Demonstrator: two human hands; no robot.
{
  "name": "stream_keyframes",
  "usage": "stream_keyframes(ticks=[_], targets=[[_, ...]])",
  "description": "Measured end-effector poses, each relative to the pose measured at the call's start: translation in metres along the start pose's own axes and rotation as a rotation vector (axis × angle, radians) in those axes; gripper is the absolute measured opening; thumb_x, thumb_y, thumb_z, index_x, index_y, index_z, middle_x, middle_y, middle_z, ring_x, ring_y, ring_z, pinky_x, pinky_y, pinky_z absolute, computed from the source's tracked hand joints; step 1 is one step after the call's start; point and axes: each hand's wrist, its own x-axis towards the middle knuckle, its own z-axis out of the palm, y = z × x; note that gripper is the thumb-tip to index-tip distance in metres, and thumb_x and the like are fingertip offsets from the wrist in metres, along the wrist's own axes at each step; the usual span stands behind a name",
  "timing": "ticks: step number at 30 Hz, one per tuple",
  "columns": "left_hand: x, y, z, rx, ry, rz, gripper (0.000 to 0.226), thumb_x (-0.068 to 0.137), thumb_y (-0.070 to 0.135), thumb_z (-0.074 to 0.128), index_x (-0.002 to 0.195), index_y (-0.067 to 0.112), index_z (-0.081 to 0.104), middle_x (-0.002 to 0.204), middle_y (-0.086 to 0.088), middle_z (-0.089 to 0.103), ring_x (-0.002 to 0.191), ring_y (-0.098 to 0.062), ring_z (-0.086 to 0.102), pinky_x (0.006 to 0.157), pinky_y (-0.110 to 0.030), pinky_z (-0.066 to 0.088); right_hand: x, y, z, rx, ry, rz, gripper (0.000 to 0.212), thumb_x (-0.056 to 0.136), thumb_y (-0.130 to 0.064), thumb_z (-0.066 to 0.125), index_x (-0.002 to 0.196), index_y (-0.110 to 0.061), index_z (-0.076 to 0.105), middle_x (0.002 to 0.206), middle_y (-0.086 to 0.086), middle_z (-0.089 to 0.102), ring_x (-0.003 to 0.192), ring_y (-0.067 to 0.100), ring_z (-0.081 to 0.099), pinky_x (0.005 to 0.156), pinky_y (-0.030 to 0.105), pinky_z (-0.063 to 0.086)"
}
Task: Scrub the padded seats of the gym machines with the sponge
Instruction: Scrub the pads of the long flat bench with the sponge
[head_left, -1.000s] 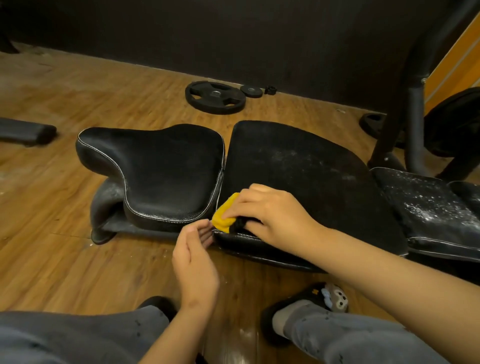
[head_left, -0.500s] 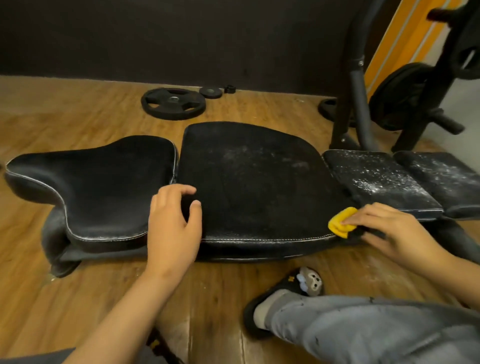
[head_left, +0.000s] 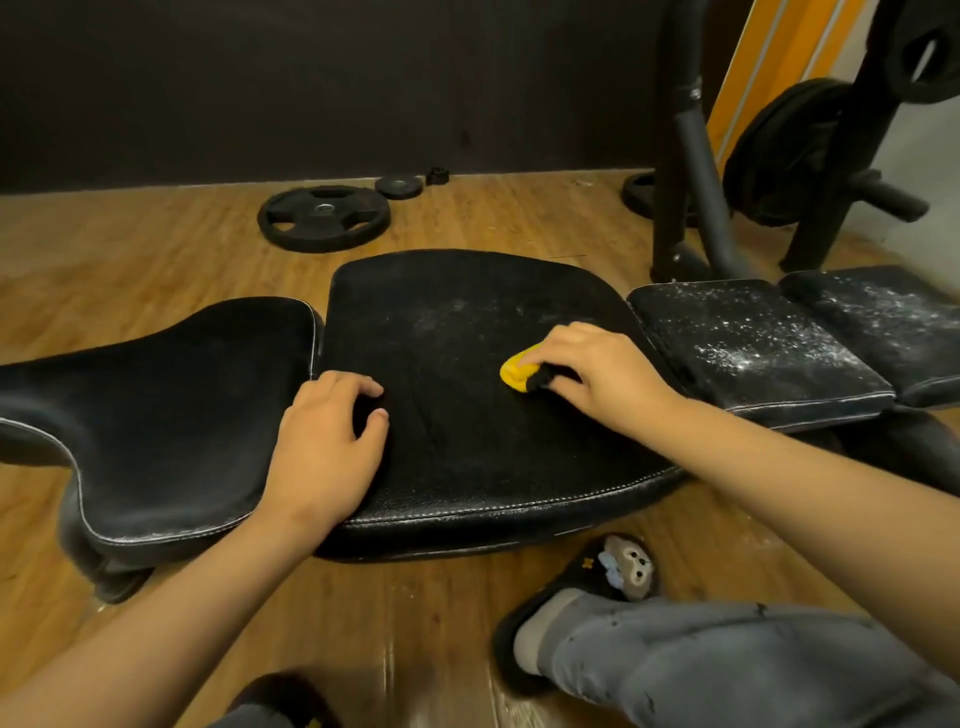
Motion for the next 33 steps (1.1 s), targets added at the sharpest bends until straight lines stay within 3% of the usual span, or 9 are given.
stream_keyframes(ticks=[3,6,8,14,17,21,26,33], targets=[[-0.001,0.001,0.001,0.019,-0.008,0.01,0.023,0.093,0.02,0.057,0.115,0.016,0.062,0.118,0.004,0.058,0.117,-0.017,0.047,0.101,-0.036,0.037,-0.02,-0.01,-0.004,-0.01,0.012,-0.021,0.035,0.076,-0.007,0.073,0.108,-0.019,0.07,0.102,0.002,0.067,0.094,0.026,0.062,0.078,0.046,0.054],[-0.002,0.0,0.002,0.003,0.008,0.006,0.023,0.094,0.02,0.057,0.115,0.015,0.063,0.119,0.003,0.059,0.118,-0.017,0.046,0.101,-0.036,0.037,-0.075,-0.035,-0.015,0.077,0.006,-0.112,0.031,0.079,-0.012,0.061,0.108,-0.019,0.07,0.103,-0.005,0.065,0.089,0.016,0.057,0.081,0.026,0.048],[-0.002,0.0,0.003,0.002,0.02,0.005,0.022,0.093,0.02,0.058,0.114,0.015,0.063,0.118,0.002,0.059,0.117,-0.018,0.047,0.1,-0.037,0.038,-0.097,-0.045,-0.021,0.117,-0.008,-0.144,0.032,0.08,-0.015,0.055,0.108,-0.02,0.071,0.102,-0.007,0.064,0.086,0.013,0.054,0.077,0.022,0.046],[-0.002,0.002,0.003,-0.025,0.016,-0.011,0.022,0.092,0.02,0.058,0.114,0.015,0.063,0.119,0.002,0.059,0.119,-0.018,0.047,0.101,-0.039,0.038,-0.029,-0.043,-0.003,0.104,-0.011,-0.185,0.033,0.079,-0.01,0.064,0.111,-0.018,0.069,0.103,0.0,0.067,0.094,0.018,0.059,0.084,0.029,0.049],[-0.003,0.001,0.002,-0.05,0.012,-0.017,0.023,0.092,0.019,0.058,0.114,0.016,0.063,0.121,0.002,0.059,0.12,-0.018,0.048,0.103,-0.037,0.037,0.011,-0.047,0.007,0.093,-0.027,-0.139,0.033,0.08,-0.01,0.069,0.112,-0.018,0.07,0.103,0.001,0.068,0.097,0.023,0.062,0.083,0.041,0.053],[-0.002,-0.002,0.001,-0.097,0.016,-0.019,0.021,0.092,0.018,0.059,0.112,0.018,0.063,0.12,0.004,0.059,0.12,-0.016,0.048,0.105,-0.038,0.037,-0.027,-0.046,-0.013,0.1,-0.076,-0.154,0.031,0.079,-0.008,0.068,0.109,-0.017,0.07,0.103,0.0,0.067,0.096,0.019,0.062,0.085,0.032,0.05],[0.0,-0.005,0.003,-0.098,0.013,-0.022,0.019,0.091,0.019,0.06,0.11,0.019,0.063,0.118,0.005,0.059,0.117,-0.017,0.048,0.103,-0.041,0.037,-0.088,-0.035,-0.037,0.212,-0.123,-0.171,0.03,0.081,-0.005,0.066,0.108,-0.016,0.07,0.105,-0.005,0.066,0.097,0.011,0.061,0.082,0.032,0.051],[0.0,-0.005,0.003,-0.124,0.018,-0.04,0.017,0.09,0.016,0.06,0.106,0.02,0.064,0.115,0.007,0.059,0.116,-0.017,0.049,0.102,-0.039,0.036,-0.009,-0.087,0.014,0.271,-0.052,-0.319,0.029,0.082,-0.001,0.066,0.107,-0.012,0.072,0.105,0.003,0.069,0.097,0.021,0.061,0.084,0.039,0.051]])
